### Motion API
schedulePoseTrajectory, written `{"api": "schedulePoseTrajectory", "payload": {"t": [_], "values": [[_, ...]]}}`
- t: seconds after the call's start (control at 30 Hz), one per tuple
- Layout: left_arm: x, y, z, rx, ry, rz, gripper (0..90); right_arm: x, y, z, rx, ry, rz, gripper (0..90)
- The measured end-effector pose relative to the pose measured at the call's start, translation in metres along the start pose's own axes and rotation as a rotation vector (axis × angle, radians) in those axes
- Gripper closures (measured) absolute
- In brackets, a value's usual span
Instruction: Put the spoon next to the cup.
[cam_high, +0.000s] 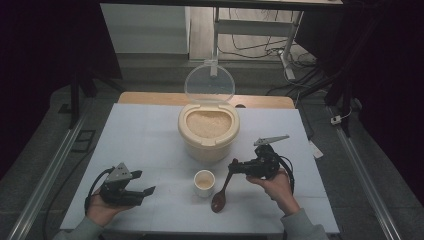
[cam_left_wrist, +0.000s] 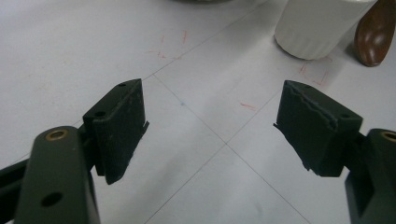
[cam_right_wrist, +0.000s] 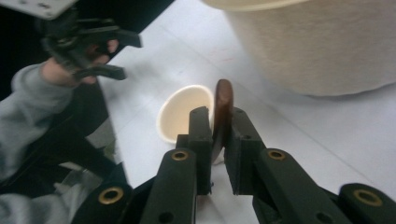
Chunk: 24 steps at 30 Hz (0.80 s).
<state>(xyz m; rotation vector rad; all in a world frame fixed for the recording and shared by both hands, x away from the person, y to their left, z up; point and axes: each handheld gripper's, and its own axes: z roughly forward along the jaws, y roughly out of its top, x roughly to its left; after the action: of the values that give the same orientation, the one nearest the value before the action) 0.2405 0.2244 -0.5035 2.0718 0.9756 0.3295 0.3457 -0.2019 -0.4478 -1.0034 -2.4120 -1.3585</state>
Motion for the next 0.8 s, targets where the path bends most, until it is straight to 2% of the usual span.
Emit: {"api": "schedulePoseTrajectory", "payload": {"t": [0.1, 0.23, 0.43, 0.6, 0.8], "values": [[0.0, 0.0, 0.0, 0.002, -0.001, -0.001, 23.6, -0.005, -0.001, 0.006, -0.007, -0.04, 0.018, 77.4], [0.0, 0.0, 0.001, 0.003, -0.001, -0.003, 23.6, -0.014, -0.002, 0.017, -0.001, -0.131, 0.027, 72.0], [0.0, -0.001, 0.001, 0.005, -0.001, -0.004, 23.7, -0.023, -0.01, 0.031, 0.01, -0.243, 0.034, 64.4], [0.0, -0.001, 0.001, 0.007, -0.001, -0.004, 23.7, -0.03, -0.018, 0.042, 0.044, -0.304, 0.033, 56.3], [0.0, -0.001, 0.001, 0.008, -0.002, -0.004, 23.7, -0.037, -0.023, 0.052, 0.077, -0.355, 0.059, 49.4]]}}
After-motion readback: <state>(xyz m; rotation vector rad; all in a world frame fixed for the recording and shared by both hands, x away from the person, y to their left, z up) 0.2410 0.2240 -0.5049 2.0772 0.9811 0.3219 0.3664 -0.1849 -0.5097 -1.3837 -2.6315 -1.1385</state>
